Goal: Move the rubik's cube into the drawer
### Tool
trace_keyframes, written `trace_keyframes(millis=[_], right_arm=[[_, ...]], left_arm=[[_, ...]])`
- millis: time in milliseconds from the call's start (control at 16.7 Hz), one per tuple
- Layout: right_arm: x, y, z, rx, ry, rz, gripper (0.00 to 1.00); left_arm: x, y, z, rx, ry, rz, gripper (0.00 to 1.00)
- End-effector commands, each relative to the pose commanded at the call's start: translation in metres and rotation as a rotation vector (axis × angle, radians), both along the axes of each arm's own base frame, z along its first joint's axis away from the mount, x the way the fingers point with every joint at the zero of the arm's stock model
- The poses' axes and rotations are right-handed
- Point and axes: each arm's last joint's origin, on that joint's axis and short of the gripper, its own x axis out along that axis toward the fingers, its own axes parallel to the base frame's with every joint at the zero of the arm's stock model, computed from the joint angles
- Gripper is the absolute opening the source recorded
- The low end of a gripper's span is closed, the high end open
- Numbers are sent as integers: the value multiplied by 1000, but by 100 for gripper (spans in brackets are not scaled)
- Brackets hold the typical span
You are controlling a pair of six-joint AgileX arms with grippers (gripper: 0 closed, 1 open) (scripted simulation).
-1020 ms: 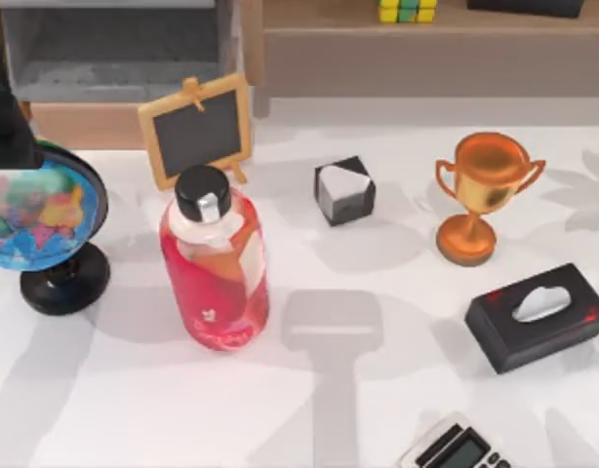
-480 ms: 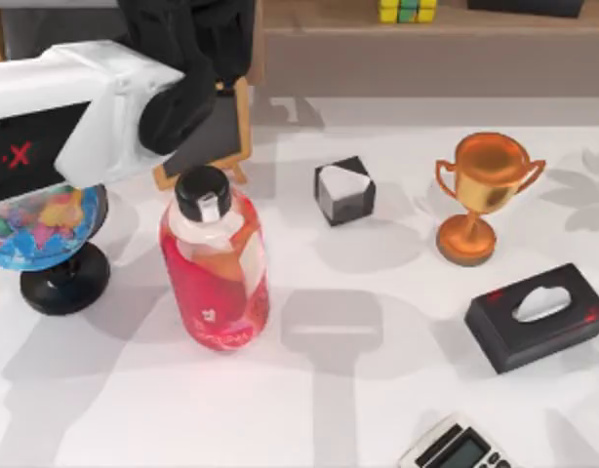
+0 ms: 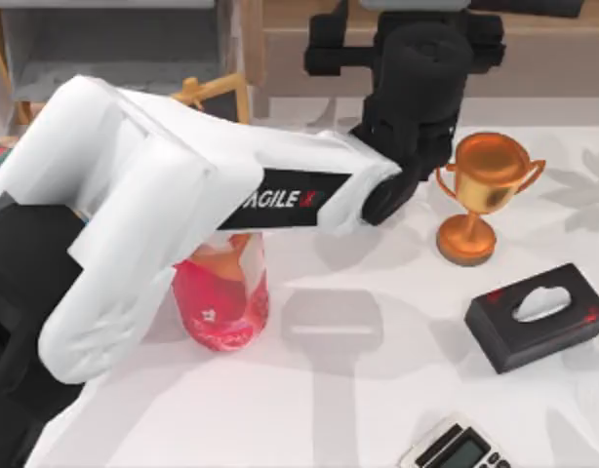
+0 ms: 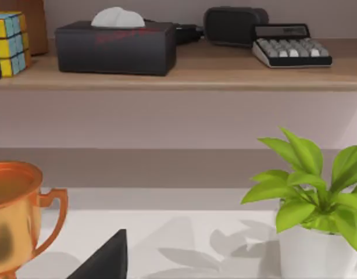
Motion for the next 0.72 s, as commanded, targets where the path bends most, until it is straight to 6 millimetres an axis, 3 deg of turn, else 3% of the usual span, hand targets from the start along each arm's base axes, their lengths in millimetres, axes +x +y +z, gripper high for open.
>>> trace_keyframes(millis=[240, 720], right_arm=[[0, 0, 0, 0, 0, 0, 100], [0, 0, 0, 0, 0, 0, 100]], left_arm=[[-2, -18, -26, 8, 9, 9, 100], [7, -18, -21, 10, 8, 10, 100]])
